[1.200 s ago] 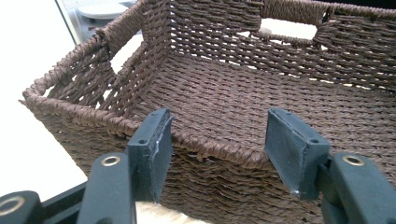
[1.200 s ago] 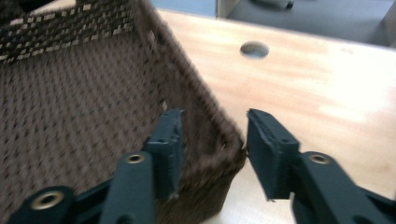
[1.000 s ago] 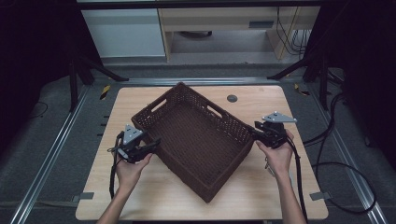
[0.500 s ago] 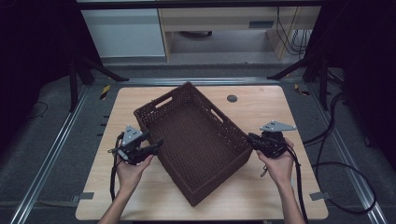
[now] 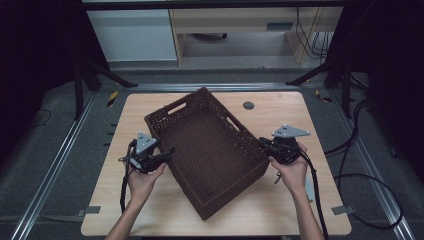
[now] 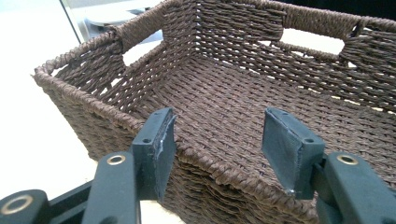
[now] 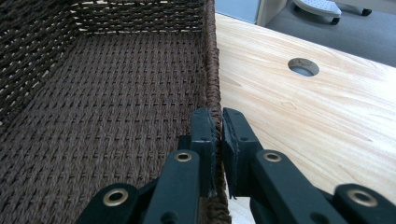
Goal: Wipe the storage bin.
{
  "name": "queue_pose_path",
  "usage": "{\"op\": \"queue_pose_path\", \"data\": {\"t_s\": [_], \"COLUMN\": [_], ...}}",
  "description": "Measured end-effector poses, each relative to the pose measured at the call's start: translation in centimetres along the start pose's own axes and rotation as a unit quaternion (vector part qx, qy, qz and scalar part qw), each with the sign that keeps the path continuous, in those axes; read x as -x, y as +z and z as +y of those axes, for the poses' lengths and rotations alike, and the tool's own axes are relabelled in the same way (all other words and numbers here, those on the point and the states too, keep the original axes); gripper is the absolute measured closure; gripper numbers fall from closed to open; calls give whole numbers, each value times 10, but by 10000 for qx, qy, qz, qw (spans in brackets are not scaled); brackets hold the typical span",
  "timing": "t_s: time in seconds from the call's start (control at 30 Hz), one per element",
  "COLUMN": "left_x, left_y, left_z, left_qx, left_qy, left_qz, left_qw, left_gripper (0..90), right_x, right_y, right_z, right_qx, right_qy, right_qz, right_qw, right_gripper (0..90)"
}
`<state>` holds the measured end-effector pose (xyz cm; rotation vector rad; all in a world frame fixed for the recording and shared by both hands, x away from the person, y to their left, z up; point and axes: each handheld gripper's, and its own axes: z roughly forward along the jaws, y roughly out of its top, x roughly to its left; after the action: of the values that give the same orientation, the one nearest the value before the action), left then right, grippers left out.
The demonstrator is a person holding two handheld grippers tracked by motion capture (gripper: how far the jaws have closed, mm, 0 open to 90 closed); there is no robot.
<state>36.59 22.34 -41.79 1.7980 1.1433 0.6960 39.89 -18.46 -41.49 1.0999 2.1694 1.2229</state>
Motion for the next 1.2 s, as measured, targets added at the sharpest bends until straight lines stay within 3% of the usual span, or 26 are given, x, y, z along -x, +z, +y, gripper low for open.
{"op": "queue_pose_path", "data": {"t_s": [0.27,0.4,0.6,0.77,1.0,1.1,1.2], "left_x": [-5,-9,-10,-10,-12,-12,-14], "left_y": [15,19,25,28,34,34,28], "left_z": [8,8,12,14,18,19,17], "left_qx": [-17,80,23,-13,-38,-91,-87], "left_qy": [-41,-110,-78,-59,-66,-88,-188], "left_qz": [233,214,289,337,396,342,150], "left_qw": [9997,9997,9995,9994,9992,9993,9997], "left_gripper": [426,428,419,417,404,393,383], "right_x": [-5,0,1,-1,-6,-10,-12], "right_y": [-11,-9,0,-5,9,12,11], "right_z": [-1,4,2,6,3,1,1], "right_qx": [-58,114,74,416,213,153,142], "right_qy": [93,137,162,131,-10,-59,-108], "right_qz": [340,239,223,302,383,448,390], "right_qw": [9994,9996,9996,9986,9990,9989,9991], "right_gripper": [834,809,796,771,764,809,819]}}
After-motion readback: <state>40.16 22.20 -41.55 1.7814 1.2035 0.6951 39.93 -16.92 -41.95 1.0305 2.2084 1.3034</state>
